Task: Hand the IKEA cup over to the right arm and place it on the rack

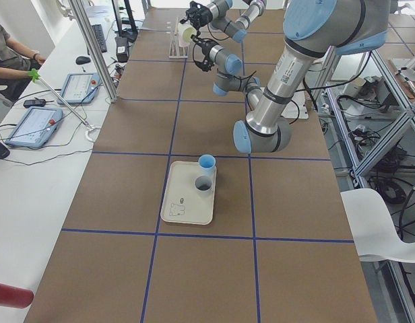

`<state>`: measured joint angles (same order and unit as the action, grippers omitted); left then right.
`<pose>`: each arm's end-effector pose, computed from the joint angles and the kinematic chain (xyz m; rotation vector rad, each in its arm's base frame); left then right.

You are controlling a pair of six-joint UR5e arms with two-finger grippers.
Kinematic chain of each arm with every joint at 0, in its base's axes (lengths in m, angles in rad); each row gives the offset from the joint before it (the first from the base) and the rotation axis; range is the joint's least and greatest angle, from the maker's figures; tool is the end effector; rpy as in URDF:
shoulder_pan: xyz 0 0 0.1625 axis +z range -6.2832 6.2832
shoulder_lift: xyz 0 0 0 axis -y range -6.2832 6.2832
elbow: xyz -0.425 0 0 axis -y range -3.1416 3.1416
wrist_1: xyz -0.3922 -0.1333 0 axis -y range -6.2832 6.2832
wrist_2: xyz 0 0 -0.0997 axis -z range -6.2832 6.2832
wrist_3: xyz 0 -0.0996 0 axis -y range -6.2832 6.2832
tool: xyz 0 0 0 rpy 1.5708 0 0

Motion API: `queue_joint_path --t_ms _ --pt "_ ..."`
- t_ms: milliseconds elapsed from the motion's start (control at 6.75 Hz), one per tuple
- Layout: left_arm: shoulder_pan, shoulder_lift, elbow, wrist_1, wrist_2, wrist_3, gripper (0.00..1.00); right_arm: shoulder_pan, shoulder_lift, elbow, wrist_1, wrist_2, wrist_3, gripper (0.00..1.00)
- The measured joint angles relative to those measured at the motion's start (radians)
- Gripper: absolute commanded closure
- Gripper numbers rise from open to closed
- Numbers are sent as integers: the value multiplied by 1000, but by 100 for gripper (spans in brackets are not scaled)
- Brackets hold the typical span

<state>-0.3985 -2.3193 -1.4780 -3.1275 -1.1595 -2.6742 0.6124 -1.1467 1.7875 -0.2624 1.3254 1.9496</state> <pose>0.4983 -0.3976 0.1003 -0.6057 2.3893 -1.2122 -0.3532 -0.4406 0.1870 0.4068 -2.0041 0.8787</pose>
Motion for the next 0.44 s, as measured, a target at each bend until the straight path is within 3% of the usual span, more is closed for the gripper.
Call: queue_joint_path --t_ms 148,296,444 --pt "10 -3 1 0 9 0 100 1 0 0 1 0 1 3" --pt "14 -4 2 0 12 0 100 1 0 0 1 1 1 40" --pt "16 -4 2 0 12 0 100 0 0 0 2 1 2 99"
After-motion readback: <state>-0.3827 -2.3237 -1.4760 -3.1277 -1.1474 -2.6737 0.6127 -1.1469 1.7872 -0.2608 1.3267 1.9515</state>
